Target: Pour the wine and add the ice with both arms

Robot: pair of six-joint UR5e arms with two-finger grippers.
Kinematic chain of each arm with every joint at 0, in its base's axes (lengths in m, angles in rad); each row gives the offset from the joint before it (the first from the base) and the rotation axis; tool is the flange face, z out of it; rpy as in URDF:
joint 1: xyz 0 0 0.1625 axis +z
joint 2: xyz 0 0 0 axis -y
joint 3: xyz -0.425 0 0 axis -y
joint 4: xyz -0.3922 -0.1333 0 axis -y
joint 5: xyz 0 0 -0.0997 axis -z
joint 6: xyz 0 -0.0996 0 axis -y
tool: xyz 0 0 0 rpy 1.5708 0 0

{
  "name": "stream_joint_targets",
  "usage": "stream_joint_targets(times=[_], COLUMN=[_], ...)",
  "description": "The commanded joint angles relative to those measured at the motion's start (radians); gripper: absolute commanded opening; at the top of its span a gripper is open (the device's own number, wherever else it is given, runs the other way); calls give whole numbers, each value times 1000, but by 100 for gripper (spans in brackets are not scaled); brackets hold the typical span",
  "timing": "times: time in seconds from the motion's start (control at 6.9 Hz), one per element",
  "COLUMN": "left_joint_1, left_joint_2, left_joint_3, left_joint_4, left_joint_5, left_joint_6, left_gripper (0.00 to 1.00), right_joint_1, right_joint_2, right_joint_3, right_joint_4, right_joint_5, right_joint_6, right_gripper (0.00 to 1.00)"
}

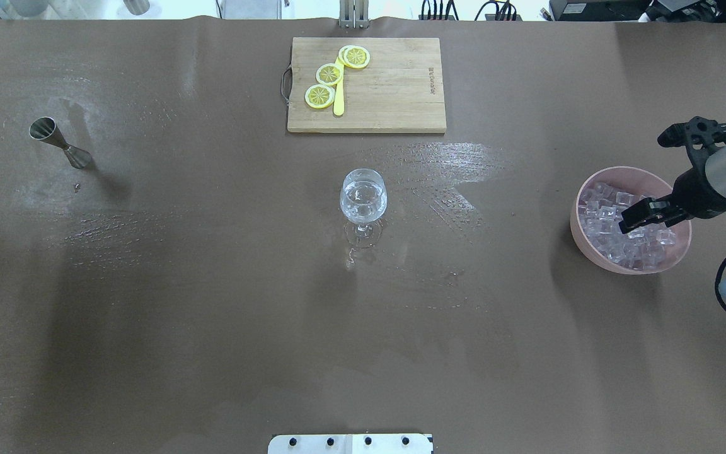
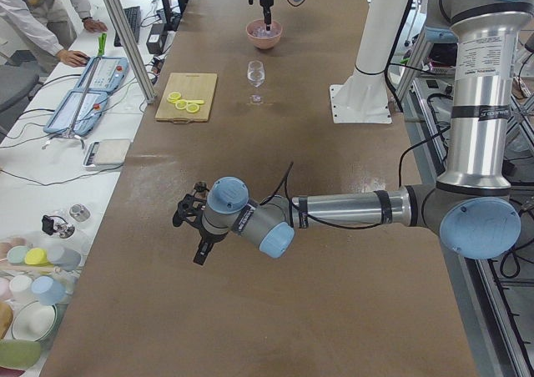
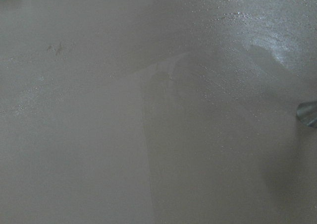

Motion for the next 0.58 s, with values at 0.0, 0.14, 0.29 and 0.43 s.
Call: stream_joint_targets(times=[0.0,0.14,0.29,0.43], left_joint_1=[-1,-1,-1,-1], left_joint_2=[0,2,2,2], left_joint_3=[-1,-4,-4,-4], left_joint_4=[0,0,0,0], left_joint_5=[0,0,-2,-2], left_joint_6=[2,4,5,7], left_gripper=[98,98,98,98], right_joint_1=[-17,-17,-17,-17], right_joint_2=[-1,-1,1,1], right_joint_3=[-2,-2,-2,-3], right_joint_4=[0,0,0,0], right_joint_5=[-7,-7,-2,-4], right_joint_6=[4,2,2,2], right_gripper=[76,59,41,26])
